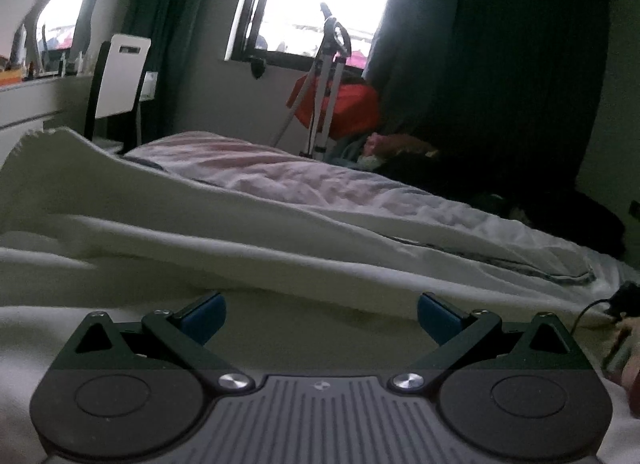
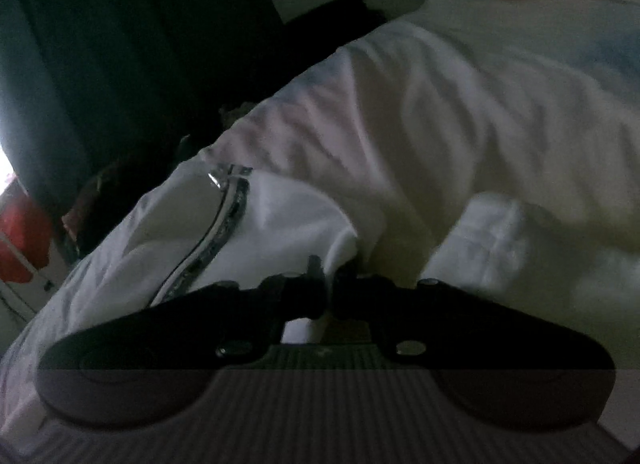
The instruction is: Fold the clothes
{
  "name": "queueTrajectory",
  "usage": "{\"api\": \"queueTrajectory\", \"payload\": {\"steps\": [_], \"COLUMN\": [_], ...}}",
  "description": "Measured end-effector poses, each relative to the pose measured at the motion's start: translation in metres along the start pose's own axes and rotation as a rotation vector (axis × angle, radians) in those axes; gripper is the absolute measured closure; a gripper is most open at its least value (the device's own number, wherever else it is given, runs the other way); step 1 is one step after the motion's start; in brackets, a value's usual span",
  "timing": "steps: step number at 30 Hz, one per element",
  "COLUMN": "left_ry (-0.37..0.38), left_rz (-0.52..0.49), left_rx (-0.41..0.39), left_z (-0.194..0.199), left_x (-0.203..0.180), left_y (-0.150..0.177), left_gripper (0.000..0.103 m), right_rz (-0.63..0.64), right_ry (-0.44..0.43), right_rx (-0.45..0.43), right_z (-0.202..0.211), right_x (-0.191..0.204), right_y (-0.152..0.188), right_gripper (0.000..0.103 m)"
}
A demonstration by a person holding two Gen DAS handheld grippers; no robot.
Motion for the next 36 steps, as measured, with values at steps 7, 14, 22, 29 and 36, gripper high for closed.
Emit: {"api": "queueTrajectory", "payload": {"steps": [7, 14, 22, 29, 36], "left_ry": [0.009, 0.009, -0.005, -0.013, -0.166], "left_rz": [-0.035, -0.086, -0.078, -0.018, -0.065], "left_rx": [-0.021, -0.069, -0.065, 0.005, 0.093], "left_z": [0.009, 0.038, 0.07, 0.086, 0.056], "left_x": [-0.007, -0.011, -0.001, 0.022, 0.099], "left_y": [-0.008, -0.016, -0.017, -0.011, -0.044], "left_gripper": [0.0, 0.0, 0.0, 0.0, 0.0], "right_rz": [0.178, 0.33, 0.329, 0.289, 0.275], "right_ry": [-0.087, -0.203, -0.378, -0.35, -0.294], "right_rx": [0.08, 0.127, 0.165, 0.246, 0.238], "right_z": [0.069, 0.182, 0.293, 0.308, 0.285], "right_x": [0.02, 0.033, 0.044, 0.022, 0.01], "right_y": [0.011, 0.039, 0.071, 0.098, 0.104], "right_gripper": [0.025, 0.027, 0.027, 0.026, 0.026]}}
Point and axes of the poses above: each gripper's, at about its wrist camera, not at the fingertips, and z roughly against the way its jaws point, x to its left, y to its underside, the point moved 10 cm from there along -z, roughly the way its jaws point, and after that the axes turned 14 degrees about -z, right-handed, at the moved point
